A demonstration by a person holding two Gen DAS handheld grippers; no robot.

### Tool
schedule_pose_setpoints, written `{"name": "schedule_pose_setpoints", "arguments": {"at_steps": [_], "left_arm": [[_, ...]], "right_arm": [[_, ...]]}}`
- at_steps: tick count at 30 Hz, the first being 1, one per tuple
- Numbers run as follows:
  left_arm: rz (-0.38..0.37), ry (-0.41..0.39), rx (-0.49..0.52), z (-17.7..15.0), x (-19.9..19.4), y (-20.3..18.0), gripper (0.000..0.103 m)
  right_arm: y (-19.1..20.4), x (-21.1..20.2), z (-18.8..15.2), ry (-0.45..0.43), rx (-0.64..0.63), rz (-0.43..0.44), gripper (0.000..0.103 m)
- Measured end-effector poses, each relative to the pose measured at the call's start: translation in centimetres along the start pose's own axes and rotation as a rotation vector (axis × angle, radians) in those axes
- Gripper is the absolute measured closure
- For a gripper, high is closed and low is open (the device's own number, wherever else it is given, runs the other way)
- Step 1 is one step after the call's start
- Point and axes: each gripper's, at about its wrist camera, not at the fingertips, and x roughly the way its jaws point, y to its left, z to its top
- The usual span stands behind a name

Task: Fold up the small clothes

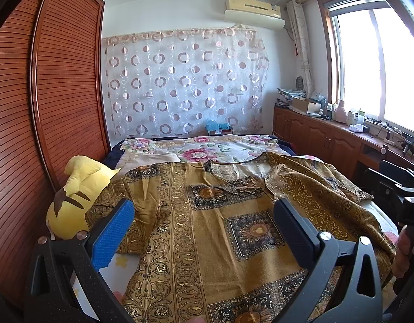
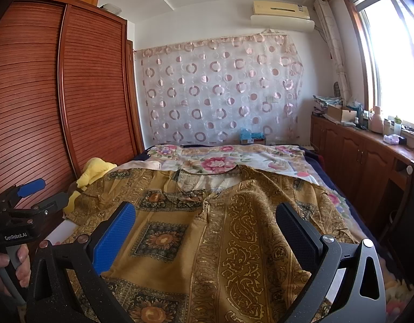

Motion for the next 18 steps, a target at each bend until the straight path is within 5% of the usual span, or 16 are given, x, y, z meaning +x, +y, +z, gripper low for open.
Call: {"name": "schedule_pose_setpoints", "arguments": {"at_steps": [18], "left_arm": [[0.006,-0.003,0.003,0.08,-0.31,-0.13,0.0]], "right_arm": [[0.09,-0.01,-0.13,-0.004,0.001,0.001,0.0]]}}
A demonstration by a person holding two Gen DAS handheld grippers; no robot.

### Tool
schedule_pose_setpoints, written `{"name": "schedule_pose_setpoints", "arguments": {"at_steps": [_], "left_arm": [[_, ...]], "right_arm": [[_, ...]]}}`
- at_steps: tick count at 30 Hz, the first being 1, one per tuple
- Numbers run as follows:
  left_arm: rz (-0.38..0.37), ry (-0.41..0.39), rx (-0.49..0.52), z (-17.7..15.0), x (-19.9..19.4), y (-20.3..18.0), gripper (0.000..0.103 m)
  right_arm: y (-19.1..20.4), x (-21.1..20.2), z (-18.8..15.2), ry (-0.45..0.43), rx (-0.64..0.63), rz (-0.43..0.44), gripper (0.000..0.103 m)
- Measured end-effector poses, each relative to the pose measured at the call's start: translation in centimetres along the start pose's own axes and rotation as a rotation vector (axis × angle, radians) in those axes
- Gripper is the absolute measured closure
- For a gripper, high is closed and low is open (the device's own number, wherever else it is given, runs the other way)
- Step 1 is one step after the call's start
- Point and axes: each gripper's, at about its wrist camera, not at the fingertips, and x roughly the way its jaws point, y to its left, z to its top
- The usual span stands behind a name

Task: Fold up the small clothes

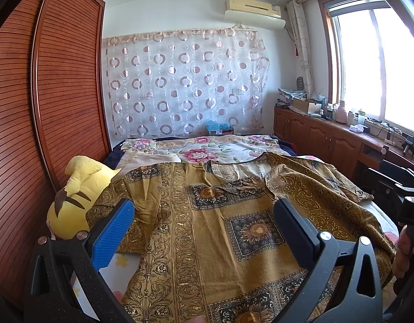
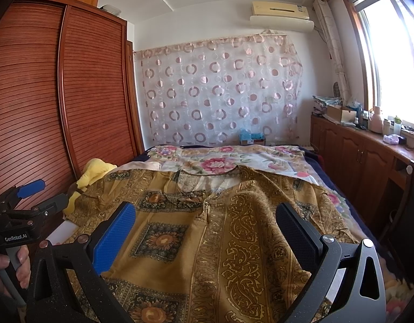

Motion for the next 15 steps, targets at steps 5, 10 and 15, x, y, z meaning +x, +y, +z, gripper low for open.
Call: {"name": "schedule_pose_setpoints", "arguments": {"at_steps": [5,10,15], "left_arm": [[0.0,0.0,0.0,-0.03,0.18,-0.07,0.0],[-0.001,0.0,0.0,-0.04,0.16,-0.06,0.0],[0.0,0.002,-0.002,-0.07,0.1,-0.03,0.0]], "right_arm": [[-0.05,0.11,0.02,0.001,-0.001,0.001,0.0],[-0.06,0.18,0.0,0.001,0.0,0.002,0.0],[-0.04,0.28,-0.09,0.002,0.0,0.005,0.0]]}}
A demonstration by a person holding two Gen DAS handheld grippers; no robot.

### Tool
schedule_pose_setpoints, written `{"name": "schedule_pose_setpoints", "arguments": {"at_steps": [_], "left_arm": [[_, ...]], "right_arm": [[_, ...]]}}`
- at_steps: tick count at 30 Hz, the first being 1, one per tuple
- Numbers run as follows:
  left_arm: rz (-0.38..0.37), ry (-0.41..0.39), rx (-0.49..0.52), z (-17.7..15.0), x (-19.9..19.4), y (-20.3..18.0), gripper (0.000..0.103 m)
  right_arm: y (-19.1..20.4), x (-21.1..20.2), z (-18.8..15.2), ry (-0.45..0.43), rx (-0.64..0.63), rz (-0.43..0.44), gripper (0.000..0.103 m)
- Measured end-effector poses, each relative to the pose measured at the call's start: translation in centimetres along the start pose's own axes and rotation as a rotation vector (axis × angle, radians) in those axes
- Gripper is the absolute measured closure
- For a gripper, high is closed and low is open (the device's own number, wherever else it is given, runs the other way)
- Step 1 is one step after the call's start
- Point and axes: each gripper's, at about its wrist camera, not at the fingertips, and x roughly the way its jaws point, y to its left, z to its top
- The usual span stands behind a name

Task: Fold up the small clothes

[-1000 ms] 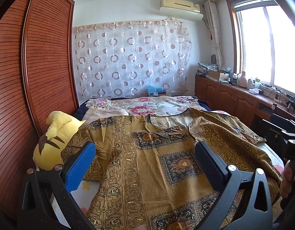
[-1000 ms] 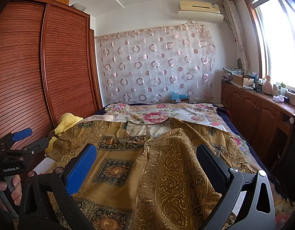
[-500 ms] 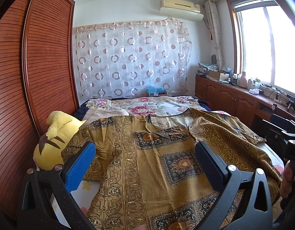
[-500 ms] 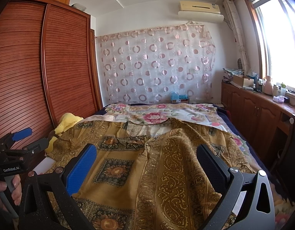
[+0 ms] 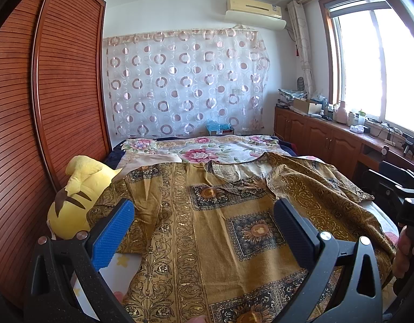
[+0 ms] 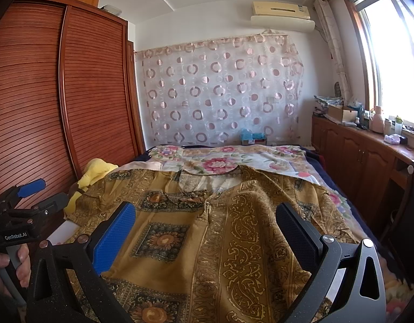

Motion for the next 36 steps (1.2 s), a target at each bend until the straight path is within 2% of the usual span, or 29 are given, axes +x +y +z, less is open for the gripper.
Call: {"name": "schedule_pose_setpoints", "arguments": {"at_steps": [7,18,24,29,36], "left_arm": [[0.017,0.041,-0.021,-1.0,1.1,1.7,0.0],[0.092,0.112,-0.074,-3.3,3.9,7.1,0.0],[0.115,0.157,-0.058,-4.4,5.1,8.9,0.0],[0.119,0.197,-0.048,-5.2,5.9,10.7,0.0],[0.125,0.238,-0.087,-6.1,7.7,14.5,0.0]], "right_arm": [[-0.2,1.1,-0.6,0.034,0.0,0.016,0.0],[-0.6,3.2,-1.3,0.106,-0.009,0.042,0.0],[-0.2,4.5,-1.5,0.156,-0.03,0.071,0.0],[-0.1,5.4,-1.8,0.198,-0.043,0.094,0.0],[0.2,6.7,-2.2,0.265,-0.062,0.127,0.0]]}}
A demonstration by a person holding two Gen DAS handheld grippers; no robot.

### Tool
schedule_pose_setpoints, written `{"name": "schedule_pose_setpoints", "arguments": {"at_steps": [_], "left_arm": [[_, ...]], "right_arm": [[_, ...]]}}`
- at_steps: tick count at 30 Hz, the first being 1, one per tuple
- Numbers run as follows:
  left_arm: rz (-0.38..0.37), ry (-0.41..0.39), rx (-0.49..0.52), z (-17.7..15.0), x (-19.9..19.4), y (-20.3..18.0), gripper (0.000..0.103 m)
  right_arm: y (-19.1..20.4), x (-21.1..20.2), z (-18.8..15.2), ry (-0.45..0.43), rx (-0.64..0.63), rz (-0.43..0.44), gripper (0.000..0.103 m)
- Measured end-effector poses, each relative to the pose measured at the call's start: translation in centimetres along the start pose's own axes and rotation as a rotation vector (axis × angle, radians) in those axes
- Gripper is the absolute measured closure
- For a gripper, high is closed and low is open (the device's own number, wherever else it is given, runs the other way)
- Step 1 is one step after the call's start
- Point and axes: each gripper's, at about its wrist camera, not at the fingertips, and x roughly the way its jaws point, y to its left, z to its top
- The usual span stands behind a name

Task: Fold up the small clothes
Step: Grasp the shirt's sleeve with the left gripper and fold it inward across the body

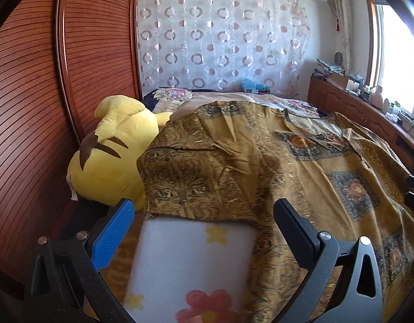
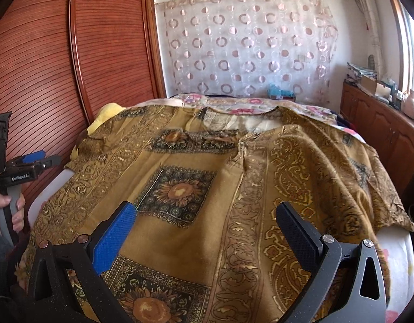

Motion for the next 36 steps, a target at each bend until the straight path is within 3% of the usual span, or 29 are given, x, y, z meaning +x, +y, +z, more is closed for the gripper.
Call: {"name": "schedule_pose_setpoints", "arguments": {"at_steps": [6,15,27,29,30,32,34,36], "left_arm": [[-0.026,0.056,-0.02,1.2,2.4,2.9,0.002],[-0.108,0.189,-0.07,2.0,7.2,6.1,0.027],[-0.173,0.304,-0.16,3.7,12.7,8.8,0.028],[-0.198,0.312,-0.174,3.7,13.0,8.7,0.036],[-0.225,0.311,-0.175,3.6,12.9,8.7,0.05],[-0.253,0.308,-0.172,3.6,12.5,8.5,0.067],[-0.229,0.289,-0.137,3.8,11.6,7.9,0.086],[-0.188,0.267,-0.105,4.0,10.6,7.5,0.095]], "right_arm": [[0.2,-0.5,0.9,0.034,-0.04,0.025,0.0],[1.0,-0.6,1.1,0.045,-0.084,0.077,0.0],[0.3,-0.4,1.0,0.068,-0.072,0.101,0.0],[0.3,-0.5,0.9,0.07,-0.07,0.1,0.0],[0.3,-0.4,0.9,0.071,-0.07,0.1,0.0],[0.5,-0.2,0.9,0.072,-0.069,0.098,0.0],[0.4,-0.1,0.9,0.07,-0.065,0.096,0.0],[0.3,-0.1,0.9,0.068,-0.057,0.095,0.0]]}}
